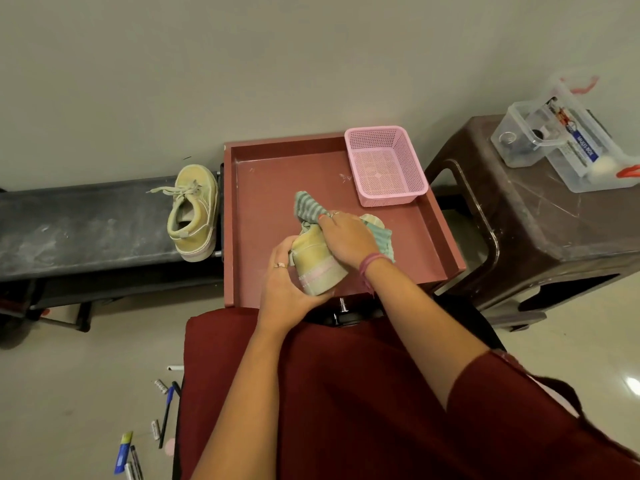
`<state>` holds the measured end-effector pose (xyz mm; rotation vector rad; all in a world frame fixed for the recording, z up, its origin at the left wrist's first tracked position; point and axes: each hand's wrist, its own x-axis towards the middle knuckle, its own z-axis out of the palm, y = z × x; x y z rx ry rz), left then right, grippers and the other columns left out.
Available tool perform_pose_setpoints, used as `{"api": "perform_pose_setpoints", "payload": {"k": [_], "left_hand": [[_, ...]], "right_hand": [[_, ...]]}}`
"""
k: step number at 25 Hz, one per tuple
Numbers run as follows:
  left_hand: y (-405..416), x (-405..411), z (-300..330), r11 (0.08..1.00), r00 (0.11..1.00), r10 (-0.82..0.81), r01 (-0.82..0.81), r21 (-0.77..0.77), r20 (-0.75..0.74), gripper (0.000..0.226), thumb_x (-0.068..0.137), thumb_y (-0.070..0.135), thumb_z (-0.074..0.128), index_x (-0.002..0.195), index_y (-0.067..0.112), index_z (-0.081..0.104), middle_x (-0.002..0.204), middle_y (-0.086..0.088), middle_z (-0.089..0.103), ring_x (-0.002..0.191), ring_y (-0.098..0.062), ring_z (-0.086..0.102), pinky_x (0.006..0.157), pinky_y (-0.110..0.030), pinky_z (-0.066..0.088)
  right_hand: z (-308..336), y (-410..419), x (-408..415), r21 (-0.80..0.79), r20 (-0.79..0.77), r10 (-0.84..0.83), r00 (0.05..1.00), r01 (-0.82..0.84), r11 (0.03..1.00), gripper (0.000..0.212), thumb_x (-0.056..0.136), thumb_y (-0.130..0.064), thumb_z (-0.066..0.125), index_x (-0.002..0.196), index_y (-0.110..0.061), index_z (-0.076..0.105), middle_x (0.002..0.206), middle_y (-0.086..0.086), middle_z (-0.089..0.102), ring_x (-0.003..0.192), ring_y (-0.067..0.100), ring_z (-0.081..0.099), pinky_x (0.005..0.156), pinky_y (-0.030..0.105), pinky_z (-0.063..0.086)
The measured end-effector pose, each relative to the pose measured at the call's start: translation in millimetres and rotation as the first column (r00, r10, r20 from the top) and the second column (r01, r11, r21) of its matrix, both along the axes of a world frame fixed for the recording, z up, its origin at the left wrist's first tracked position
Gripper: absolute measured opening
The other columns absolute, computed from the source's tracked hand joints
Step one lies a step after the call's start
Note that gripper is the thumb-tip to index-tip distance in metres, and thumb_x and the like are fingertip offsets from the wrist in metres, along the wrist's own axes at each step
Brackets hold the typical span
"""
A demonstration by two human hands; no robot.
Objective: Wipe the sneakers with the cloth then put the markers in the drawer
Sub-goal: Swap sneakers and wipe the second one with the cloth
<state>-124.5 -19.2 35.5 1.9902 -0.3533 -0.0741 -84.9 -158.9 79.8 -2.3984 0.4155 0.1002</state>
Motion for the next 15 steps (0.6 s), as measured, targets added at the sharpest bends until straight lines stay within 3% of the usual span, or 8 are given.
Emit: {"api": "perform_pose_setpoints", "payload": {"k": [2, 3, 4, 6, 8, 12, 14, 15], "left_hand": [[3, 2, -1, 0.999, 0.999, 0.035, -0.036, -0.031, -0.029, 0.085, 0.054, 0.009, 0.091, 0.122, 0.021, 0.043, 0.114, 0.023, 0.043, 0.104, 0.022, 0.043, 0.084, 0.003, 0.031], [3, 3, -3, 0.997, 0.997, 0.052, -0.055, -0.055, -0.051, 0.076, 0.062, 0.002, 0.086, 0.122, 0.020, 0.043, 0.110, 0.023, 0.044, 0.099, 0.026, 0.045, 0.080, 0.005, 0.032], [5, 3, -6, 0.997, 0.997, 0.053, -0.056, -0.055, -0.060, 0.066, 0.071, -0.002, 0.078, 0.122, 0.020, 0.045, 0.108, 0.024, 0.046, 0.095, 0.028, 0.047, 0.078, 0.005, 0.034], [6, 0, -9, 0.999, 0.997, 0.037, -0.039, -0.033, -0.064, 0.055, 0.078, 0.001, 0.070, 0.119, 0.029, 0.046, 0.108, 0.027, 0.050, 0.098, 0.022, 0.051, 0.081, 0.002, 0.039], [5, -1, -8, 0.998, 0.996, 0.022, -0.026, -0.049, -0.082, 0.054, 0.072, 0.010, 0.071, 0.118, 0.028, 0.049, 0.109, 0.024, 0.054, 0.102, 0.011, 0.056, 0.084, -0.002, 0.041], [4, 3, -4, 0.995, 0.994, 0.056, -0.063, -0.079, -0.091, 0.090, 0.052, 0.010, 0.092, 0.119, 0.035, 0.038, 0.116, 0.026, 0.043, 0.107, 0.021, 0.043, 0.086, 0.004, 0.030], [4, 5, -6, 0.998, 0.997, 0.029, -0.033, -0.047, -0.076, 0.091, 0.049, 0.014, 0.094, 0.120, 0.033, 0.039, 0.118, 0.025, 0.043, 0.107, 0.014, 0.043, 0.088, 0.003, 0.029], [6, 6, -9, 0.998, 0.996, 0.035, -0.039, -0.052, -0.087, 0.092, 0.050, 0.015, 0.094, 0.122, 0.032, 0.040, 0.119, 0.024, 0.044, 0.107, 0.013, 0.043, 0.088, 0.003, 0.028]], "right_hand": [[-6, 22, -24, 0.039, 0.085, 0.098, 0.992, -0.101, 0.994, 0.038, 0.096, -0.026, 0.030, 0.117, -0.018, 0.061, 0.128, -0.003, 0.057, 0.129, 0.017, 0.040, 0.115, 0.036, 0.021], [-7, 36, -46, 0.042, 0.139, 0.148, 0.979, -0.155, 0.987, 0.042, 0.098, -0.025, 0.030, 0.136, -0.021, 0.048, 0.144, -0.011, 0.043, 0.141, 0.009, 0.023, 0.119, 0.032, 0.006], [-10, 47, -69, 0.023, 0.204, 0.190, 0.960, -0.198, 0.980, 0.045, 0.099, -0.025, 0.030, 0.144, -0.024, 0.036, 0.151, -0.016, 0.029, 0.144, 0.003, 0.008, 0.119, 0.029, -0.003], [-23, 48, -95, -0.108, 0.262, 0.281, 0.923, -0.261, 0.959, 0.048, 0.100, -0.028, 0.028, 0.148, -0.026, 0.027, 0.155, -0.018, 0.016, 0.144, -0.001, -0.003, 0.117, 0.026, -0.009], [-33, 33, -90, -0.158, 0.286, 0.297, 0.911, -0.261, 0.952, 0.049, 0.098, -0.030, 0.026, 0.147, -0.025, 0.030, 0.155, -0.016, 0.021, 0.145, 0.000, 0.000, 0.118, 0.027, -0.005], [-41, -4, -55, -0.063, 0.288, 0.141, 0.947, -0.128, 0.990, 0.045, 0.099, -0.026, 0.032, 0.143, -0.021, 0.039, 0.150, -0.007, 0.036, 0.144, 0.009, 0.017, 0.119, 0.034, 0.010], [-42, -32, -40, 0.096, 0.223, 0.028, 0.974, -0.051, 0.994, 0.042, 0.100, -0.026, 0.035, 0.140, -0.017, 0.045, 0.143, -0.004, 0.045, 0.140, 0.014, 0.029, 0.116, 0.032, 0.020], [-38, -45, -35, 0.268, 0.179, -0.090, 0.980, 0.039, 0.962, 0.040, 0.100, -0.026, 0.037, 0.135, -0.013, 0.051, 0.131, -0.001, 0.056, 0.129, 0.018, 0.045, 0.108, 0.028, 0.034]]}}
